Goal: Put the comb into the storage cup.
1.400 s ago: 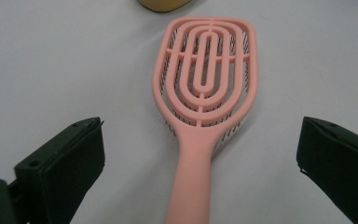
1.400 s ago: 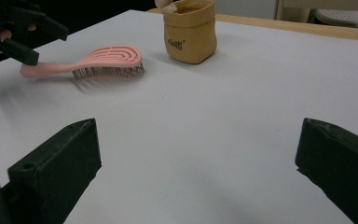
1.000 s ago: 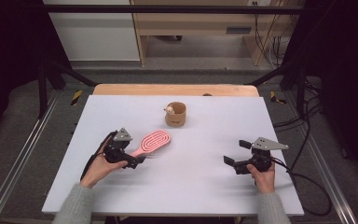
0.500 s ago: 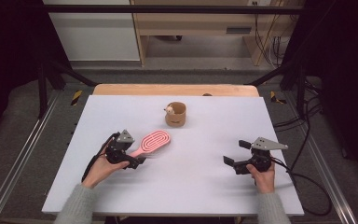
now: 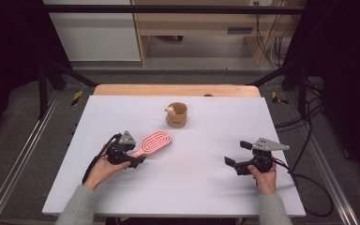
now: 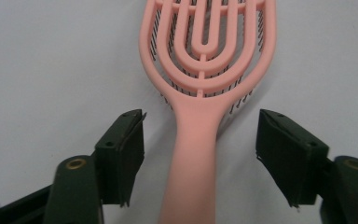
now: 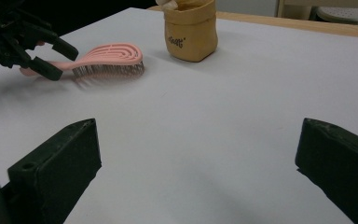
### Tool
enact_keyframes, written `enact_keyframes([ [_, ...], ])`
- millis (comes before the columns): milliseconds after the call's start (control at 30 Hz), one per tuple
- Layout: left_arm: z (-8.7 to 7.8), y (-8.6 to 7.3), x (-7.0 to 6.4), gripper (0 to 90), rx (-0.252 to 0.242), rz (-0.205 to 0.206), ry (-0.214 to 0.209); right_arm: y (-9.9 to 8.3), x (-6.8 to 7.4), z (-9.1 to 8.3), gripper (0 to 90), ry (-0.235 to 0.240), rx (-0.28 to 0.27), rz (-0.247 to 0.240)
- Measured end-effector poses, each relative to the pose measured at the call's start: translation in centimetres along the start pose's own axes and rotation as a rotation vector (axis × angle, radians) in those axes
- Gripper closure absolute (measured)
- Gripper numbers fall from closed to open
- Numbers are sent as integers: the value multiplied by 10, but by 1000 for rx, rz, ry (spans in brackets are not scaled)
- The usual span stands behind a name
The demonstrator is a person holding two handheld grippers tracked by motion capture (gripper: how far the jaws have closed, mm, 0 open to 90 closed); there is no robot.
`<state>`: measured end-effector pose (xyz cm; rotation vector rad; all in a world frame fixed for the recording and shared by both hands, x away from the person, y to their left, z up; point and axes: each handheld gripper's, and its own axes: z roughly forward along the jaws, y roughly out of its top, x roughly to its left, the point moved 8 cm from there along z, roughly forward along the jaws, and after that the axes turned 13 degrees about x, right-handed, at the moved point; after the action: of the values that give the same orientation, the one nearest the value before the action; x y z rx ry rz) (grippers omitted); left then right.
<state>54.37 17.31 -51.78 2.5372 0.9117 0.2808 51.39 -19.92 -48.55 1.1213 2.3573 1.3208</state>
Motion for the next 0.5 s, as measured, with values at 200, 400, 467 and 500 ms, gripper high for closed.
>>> enact_keyframes([
  [200,2,-2,0,453,21,15,7,0,0,0,3,0,0,-1],
  [400,4,-3,-1,519,37,37,23,0,0,0,3,1,-2,0],
  [467,5,-3,-1,526,42,32,23,0,0,0,3,1,0,1],
  [500,6,-3,0,531,43,29,24,0,0,0,3,0,1,1],
])
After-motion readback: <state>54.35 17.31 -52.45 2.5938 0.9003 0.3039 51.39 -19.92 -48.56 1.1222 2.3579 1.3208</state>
